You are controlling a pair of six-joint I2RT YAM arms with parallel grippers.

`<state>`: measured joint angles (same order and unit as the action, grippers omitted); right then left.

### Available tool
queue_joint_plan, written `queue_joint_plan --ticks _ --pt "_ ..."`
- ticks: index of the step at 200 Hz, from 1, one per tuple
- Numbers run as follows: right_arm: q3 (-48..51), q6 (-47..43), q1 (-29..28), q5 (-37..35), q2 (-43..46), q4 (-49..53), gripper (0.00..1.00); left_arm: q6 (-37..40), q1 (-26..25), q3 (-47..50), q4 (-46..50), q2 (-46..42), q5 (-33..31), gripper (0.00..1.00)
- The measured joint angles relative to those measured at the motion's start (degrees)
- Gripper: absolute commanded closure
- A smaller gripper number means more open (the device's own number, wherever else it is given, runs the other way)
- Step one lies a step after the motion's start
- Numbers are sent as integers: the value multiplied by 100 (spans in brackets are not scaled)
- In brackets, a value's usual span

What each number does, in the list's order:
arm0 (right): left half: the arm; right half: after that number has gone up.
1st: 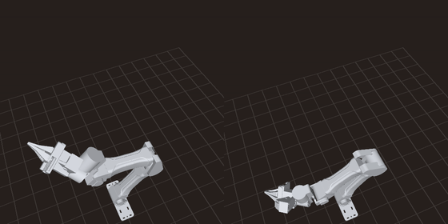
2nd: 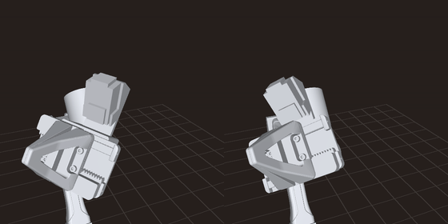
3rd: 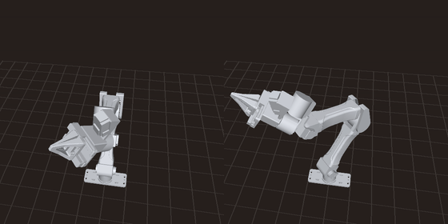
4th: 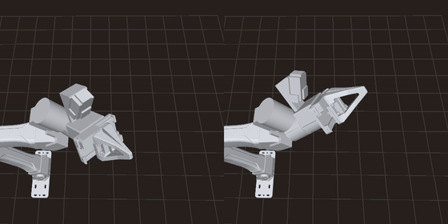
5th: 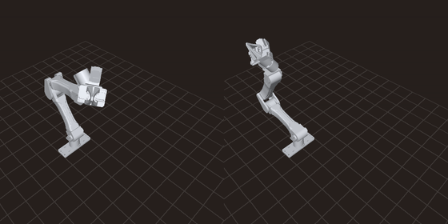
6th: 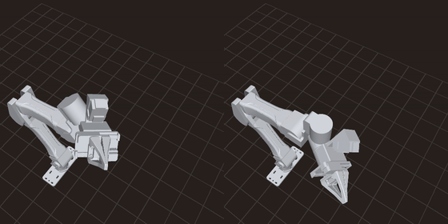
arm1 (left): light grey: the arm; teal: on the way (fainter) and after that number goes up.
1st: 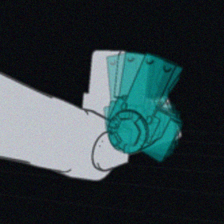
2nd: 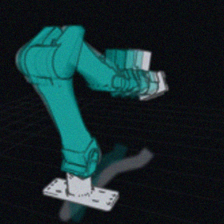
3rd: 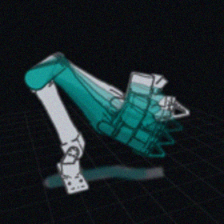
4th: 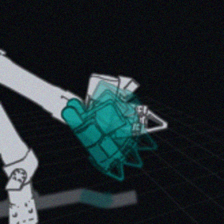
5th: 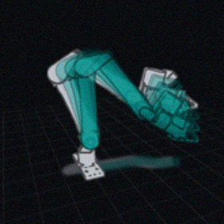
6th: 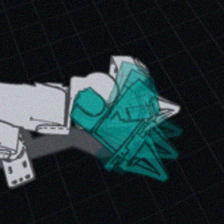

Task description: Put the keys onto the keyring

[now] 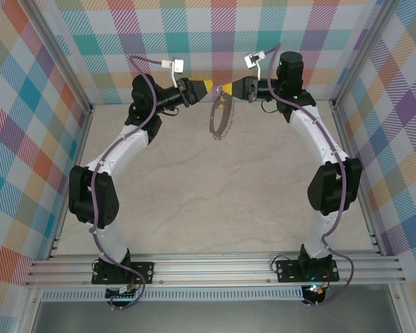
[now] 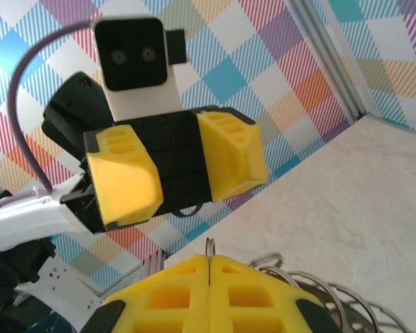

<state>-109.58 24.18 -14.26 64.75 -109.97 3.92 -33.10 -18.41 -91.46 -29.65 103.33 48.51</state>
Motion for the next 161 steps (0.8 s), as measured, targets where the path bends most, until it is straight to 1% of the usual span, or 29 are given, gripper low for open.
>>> queue_joint_plan --ticks 17,62,80,108,161 --pt "-101 -199 0 109 -76 304 100 114 -2 -131 175 0 166 64" --pt "-114 -374 0 264 -190 656 100 411 -24 -365 706 17 496 66" --pt "-114 -391 0 323 -197 695 100 529 -55 -470 905 57 595 68" --pt "-114 -409 0 350 -197 699 100 708 -111 -601 1176 142 723 69" --pt "-114 -413 0 391 -197 737 100 874 -184 -680 1464 238 848 72"
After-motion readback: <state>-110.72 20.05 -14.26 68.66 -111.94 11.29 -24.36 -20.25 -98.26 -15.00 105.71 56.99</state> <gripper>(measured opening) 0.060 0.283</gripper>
